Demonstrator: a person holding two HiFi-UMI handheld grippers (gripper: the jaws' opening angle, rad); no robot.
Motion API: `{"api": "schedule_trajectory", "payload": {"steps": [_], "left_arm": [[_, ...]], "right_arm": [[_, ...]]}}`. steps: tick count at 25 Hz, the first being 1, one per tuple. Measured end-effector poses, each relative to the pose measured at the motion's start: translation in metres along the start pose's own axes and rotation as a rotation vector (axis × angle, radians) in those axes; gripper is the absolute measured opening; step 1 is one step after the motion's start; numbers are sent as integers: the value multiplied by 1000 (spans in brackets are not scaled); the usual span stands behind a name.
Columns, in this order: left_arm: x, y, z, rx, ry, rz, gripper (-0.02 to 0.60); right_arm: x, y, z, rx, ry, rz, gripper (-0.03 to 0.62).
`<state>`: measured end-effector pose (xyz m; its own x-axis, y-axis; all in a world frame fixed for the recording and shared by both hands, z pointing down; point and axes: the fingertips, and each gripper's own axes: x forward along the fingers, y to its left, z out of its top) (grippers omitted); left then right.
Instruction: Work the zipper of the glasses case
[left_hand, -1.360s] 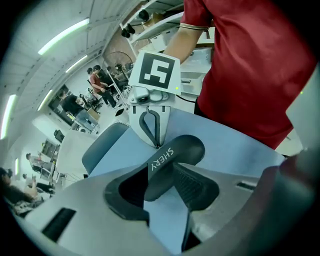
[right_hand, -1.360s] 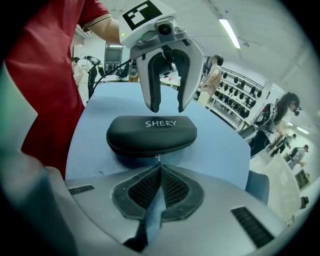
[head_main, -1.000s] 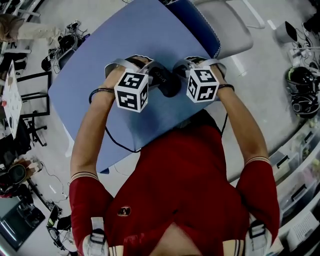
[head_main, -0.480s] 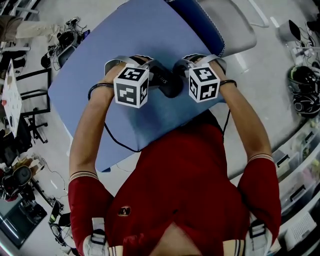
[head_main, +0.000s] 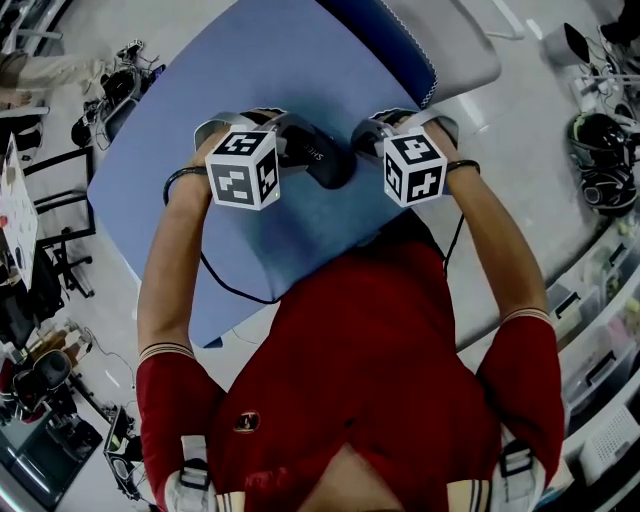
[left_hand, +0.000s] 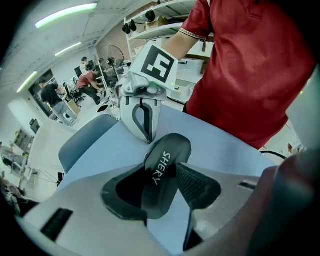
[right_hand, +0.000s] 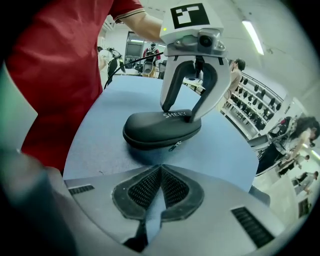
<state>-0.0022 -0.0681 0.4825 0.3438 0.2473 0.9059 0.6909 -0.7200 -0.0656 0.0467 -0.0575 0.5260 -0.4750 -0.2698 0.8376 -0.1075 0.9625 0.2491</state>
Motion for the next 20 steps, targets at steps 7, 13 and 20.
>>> {"api": "schedule_trajectory", "payload": {"steps": [7,13,20], "left_arm": [[2,0,3,-2,9,3,173],[4,4,5,-10,16,6,173],[4,7,4,-28,27,1,175]], "right_arm": [[-5,-11,6,56,-78,-87,-2],[2,-13,9,12,-127,-13,67],[6,-19,13,-106,-187,62,127]]}}
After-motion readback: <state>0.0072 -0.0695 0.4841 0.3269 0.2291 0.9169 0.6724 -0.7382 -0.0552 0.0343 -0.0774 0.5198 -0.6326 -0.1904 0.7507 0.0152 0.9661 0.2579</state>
